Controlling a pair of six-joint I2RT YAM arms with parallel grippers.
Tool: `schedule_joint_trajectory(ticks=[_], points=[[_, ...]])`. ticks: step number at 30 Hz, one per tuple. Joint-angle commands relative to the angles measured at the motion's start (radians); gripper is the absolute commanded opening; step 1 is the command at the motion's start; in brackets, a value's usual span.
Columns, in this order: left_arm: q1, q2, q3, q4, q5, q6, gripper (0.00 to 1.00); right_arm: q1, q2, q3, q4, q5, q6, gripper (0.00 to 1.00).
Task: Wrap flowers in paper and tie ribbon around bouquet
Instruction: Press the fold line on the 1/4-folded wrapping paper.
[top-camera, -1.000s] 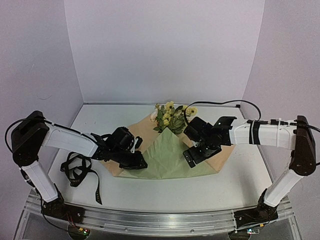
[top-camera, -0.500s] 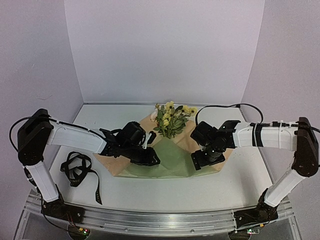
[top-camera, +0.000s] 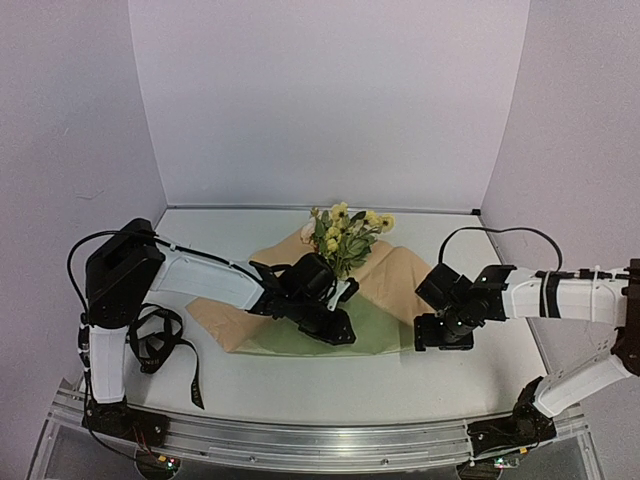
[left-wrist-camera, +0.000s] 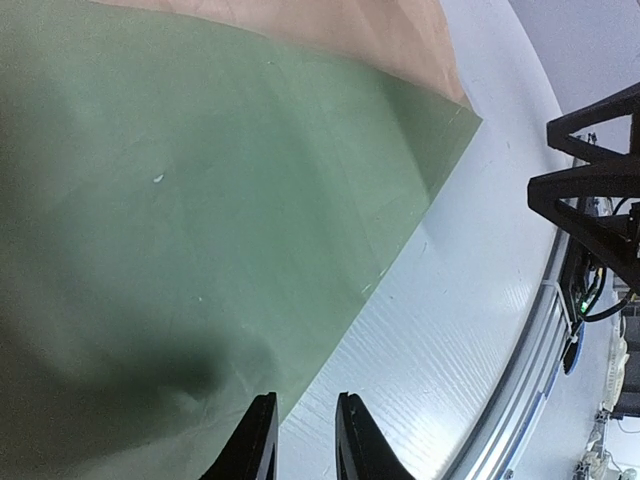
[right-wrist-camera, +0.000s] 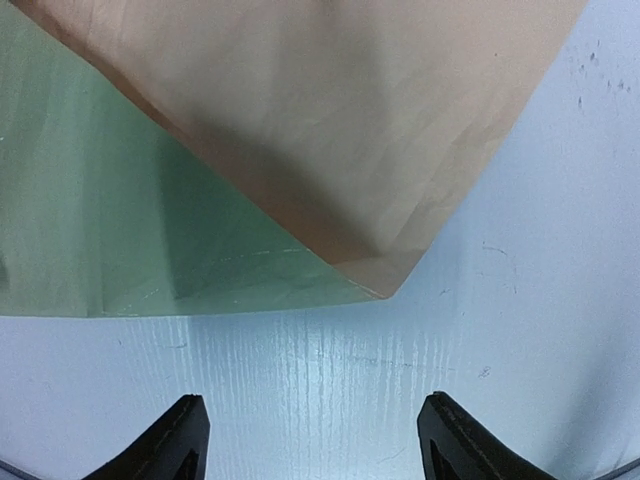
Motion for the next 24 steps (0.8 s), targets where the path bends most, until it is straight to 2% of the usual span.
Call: schedule_joint_trajectory(ticks=[1,4,7,12,17,24], points=[[-0.006,0.042,0.083,-0.030,0.045,0.063,0.22,-0.008,-0.041,-0.061,0.132,-0.008,0.073,0.68],[-0.007,0.070,0.103,-0.042,0.060,0.073,0.21,-0.010,-0.030,-0.076,0.215,-0.043,0.062,0.56],[-0.007,0.089,0.115,-0.054,0.068,0.080,0.20,-0.015,0.002,-0.080,0.320,-0.099,0.045,0.39],[-0.008,0.100,0.121,-0.062,0.076,0.092,0.20,-0.029,0.076,-0.071,0.446,-0.221,0.046,0.23],[-0.007,0.105,0.127,-0.067,0.073,0.096,0.19,-0.038,0.139,-0.078,0.507,-0.262,0.083,0.17],[-0.007,0.098,0.120,-0.067,0.068,0.097,0.19,-0.053,0.174,-0.158,0.594,-0.221,0.116,0.15]])
